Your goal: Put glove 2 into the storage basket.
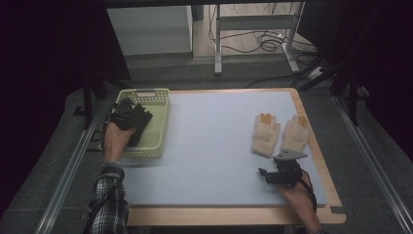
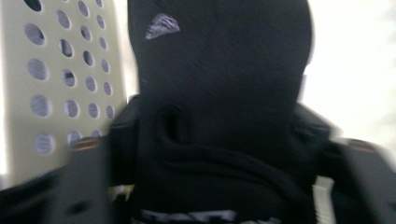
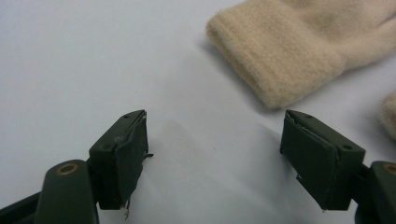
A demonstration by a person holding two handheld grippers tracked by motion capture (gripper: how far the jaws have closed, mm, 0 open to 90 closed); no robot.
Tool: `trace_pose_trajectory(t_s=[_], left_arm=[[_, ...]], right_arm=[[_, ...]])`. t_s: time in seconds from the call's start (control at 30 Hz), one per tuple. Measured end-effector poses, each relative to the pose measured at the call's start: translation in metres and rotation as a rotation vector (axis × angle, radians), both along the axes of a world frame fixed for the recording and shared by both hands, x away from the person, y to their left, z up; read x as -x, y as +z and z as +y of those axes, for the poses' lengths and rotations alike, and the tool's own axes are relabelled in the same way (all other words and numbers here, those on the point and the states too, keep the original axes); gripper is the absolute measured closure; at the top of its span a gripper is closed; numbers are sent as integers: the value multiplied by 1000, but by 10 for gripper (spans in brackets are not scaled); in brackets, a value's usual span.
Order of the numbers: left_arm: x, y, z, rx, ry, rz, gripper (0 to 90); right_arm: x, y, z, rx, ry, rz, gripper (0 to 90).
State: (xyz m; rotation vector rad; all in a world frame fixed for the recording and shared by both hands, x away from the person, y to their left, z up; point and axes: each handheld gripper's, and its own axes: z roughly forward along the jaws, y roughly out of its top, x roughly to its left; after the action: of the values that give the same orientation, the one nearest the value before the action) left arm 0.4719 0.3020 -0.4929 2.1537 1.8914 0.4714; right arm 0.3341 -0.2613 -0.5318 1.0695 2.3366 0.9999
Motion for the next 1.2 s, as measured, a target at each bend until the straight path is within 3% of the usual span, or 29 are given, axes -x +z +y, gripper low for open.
trace_pose_trajectory(t_s=[0.03, 0.07, 0.1, 0.2, 0.23, 0.33, 0.37, 0.4, 0.43, 0.47, 0.5, 0.57, 0.6, 0.63, 0.7, 0.87, 0.93, 1.0, 1.03, 1.2], left_arm=[[0, 1, -1, 3, -11, -1, 218], [2, 3, -1, 7, -17, -8, 119], [2, 5, -1, 13, -15, -12, 95], [8, 17, 1, 81, -19, -46, 95], [11, 23, 0, 97, -28, -66, 157], [12, 24, -4, 89, -56, -65, 338], [11, 23, -6, 85, -72, -55, 338], [7, 17, -12, 83, -95, -15, 441], [7, 17, -12, 83, -95, -15, 460], [0, 7, -18, 44, -97, 25, 472], [0, 7, -18, 44, -97, 25, 478], [-6, -2, -21, -7, -87, 55, 479], [-10, -8, -22, -81, -59, 56, 480], [-11, -9, -21, -115, -47, 53, 484], [-12, -9, -19, -119, -36, 51, 494], [-8, -5, -15, -73, -44, 31, 456], [-4, 0, -14, -24, -56, 14, 392], [3, 7, -10, 46, -69, -31, 328], [3, 7, -10, 46, -69, -31, 306], [16, 21, -8, 159, -111, -107, 225]], right_arm=[[0, 0, 0, 0, 0, 0, 231], [0, 0, 0, 0, 0, 0, 231], [0, 0, 0, 0, 0, 0, 231], [0, 0, 0, 0, 0, 0, 230], [0, 0, 0, 1, 0, 0, 231], [0, 0, 0, 0, 0, 1, 231], [0, 0, 0, 0, 0, 1, 231], [0, 0, 0, 0, 0, 1, 231], [0, 0, 0, 0, 0, 1, 231], [0, 0, 0, 1, 0, 0, 230], [0, 0, 0, 1, 0, 0, 230], [0, 0, 0, 1, 0, 0, 230], [0, 0, 0, 0, 0, 0, 230], [0, 0, 0, 0, 0, 0, 230], [0, 0, 0, 0, 0, 0, 230], [0, 0, 0, 0, 1, 1, 229], [0, 0, 0, 0, 1, 0, 229], [0, 0, 0, 0, 1, 1, 229], [0, 0, 0, 0, 1, 1, 229], [0, 0, 0, 0, 1, 1, 229]])
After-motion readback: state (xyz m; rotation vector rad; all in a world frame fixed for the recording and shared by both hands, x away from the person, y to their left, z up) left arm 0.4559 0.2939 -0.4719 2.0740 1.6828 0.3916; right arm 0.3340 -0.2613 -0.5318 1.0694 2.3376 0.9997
